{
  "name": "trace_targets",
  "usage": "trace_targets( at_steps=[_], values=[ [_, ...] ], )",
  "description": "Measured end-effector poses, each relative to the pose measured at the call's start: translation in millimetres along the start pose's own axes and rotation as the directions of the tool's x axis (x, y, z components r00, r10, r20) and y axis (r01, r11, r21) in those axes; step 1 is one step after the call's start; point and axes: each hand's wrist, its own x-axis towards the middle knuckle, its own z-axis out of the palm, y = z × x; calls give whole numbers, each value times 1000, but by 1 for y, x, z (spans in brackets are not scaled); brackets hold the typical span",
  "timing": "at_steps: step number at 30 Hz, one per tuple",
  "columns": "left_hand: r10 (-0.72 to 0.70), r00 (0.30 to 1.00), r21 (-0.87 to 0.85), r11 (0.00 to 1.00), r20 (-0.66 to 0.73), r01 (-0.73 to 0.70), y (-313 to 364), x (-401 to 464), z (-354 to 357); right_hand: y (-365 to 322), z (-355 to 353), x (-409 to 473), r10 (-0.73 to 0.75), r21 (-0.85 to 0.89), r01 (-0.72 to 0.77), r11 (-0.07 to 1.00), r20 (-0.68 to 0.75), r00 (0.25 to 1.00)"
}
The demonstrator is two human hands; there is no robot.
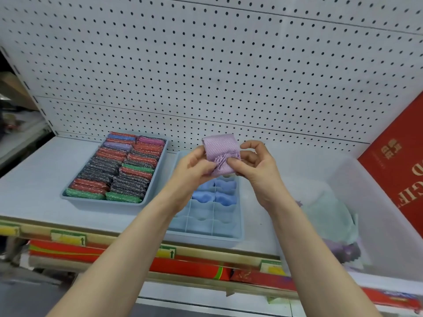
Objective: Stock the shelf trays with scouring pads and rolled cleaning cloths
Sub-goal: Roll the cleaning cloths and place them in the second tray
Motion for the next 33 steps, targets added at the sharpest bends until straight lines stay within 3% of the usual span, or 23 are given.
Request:
trace_targets(
  at_steps=[2, 5, 8, 11, 19, 21, 25, 29, 33],
  values=[
    [16, 1000, 79, 997, 25, -18, -3, -3, 0, 3, 1, -1, 24, -22, -24, 999, -3, 1000],
    [49, 991, 145, 989, -121, -32, -14, -4, -3, 10, 4, -2, 69, -57, -68, 996, 10, 998],
    [43, 983, 126, 992, -178, -20, -23, -8, -16, 17, 4, -6, 166, -61, -160, 985, 112, 980],
    [27, 987, 168, 986, -156, -1, -27, -16, -27, 25, 3, -13, 218, 45, -233, 971, 223, 950],
    [-178, 962, 4, 983, -206, 183, -42, -31, -54, 58, 29, -27, 70, -198, -50, 979, 94, 993],
    [-153, 963, 68, 983, -224, 172, -48, -34, -58, 65, 33, -28, 66, -256, -35, 966, 113, 991],
    [-111, 964, 171, 973, -242, 155, -55, -36, -74, 65, 41, -28, 247, -156, -232, 960, 87, 965],
    [-63, 972, 250, 961, -227, 121, -60, -38, -89, 71, 48, -22, 365, -319, -306, 897, 144, 920],
    [67, 964, 522, 849, -255, 79, -63, -41, -110, 85, 52, -12, 296, -227, -305, 925, -73, 952]
  ],
)
